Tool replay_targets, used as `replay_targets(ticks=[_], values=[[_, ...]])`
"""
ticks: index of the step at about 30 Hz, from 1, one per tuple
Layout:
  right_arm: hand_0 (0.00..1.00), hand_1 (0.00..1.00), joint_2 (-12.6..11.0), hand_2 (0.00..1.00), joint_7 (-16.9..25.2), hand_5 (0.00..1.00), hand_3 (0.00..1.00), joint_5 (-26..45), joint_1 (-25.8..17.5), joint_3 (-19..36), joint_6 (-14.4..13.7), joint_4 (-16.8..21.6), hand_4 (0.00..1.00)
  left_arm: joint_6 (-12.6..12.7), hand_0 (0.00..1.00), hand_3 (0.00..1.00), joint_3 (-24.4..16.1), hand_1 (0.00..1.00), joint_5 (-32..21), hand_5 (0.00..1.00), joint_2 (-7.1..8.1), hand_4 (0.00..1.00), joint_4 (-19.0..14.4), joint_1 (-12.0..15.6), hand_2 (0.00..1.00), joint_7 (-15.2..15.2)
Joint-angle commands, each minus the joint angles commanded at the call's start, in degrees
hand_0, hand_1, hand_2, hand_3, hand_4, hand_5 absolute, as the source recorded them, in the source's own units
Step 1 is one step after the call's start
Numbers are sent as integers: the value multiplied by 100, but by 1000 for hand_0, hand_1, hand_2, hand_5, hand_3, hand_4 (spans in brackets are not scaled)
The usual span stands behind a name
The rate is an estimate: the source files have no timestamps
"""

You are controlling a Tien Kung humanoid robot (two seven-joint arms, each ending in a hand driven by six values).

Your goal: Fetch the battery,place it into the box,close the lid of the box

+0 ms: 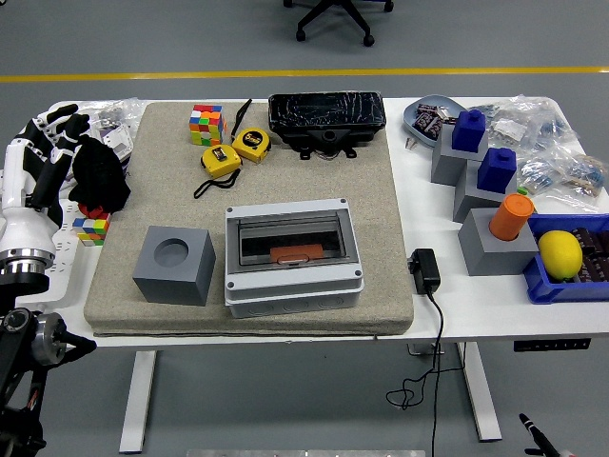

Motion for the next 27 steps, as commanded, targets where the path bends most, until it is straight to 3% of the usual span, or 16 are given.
replay_targets(ticks=[17,18,27], values=[[939,795,7,738,5,998,779,-18,4,27,-4,0,998,8,732,692,-26,752,-45,608,3,998,8,-4,701,-54],[939,795,8,739,5,998,780,-20,4,31,-5,0,998,7,705,725,-27,772,-50,602,3,998,8,-2,736,-57],[939,795,6,739,4,998,780,-17,7,22,-5,0,998,-18,681,728,-24,771,-77,600,3,998,11,2,739,-62]])
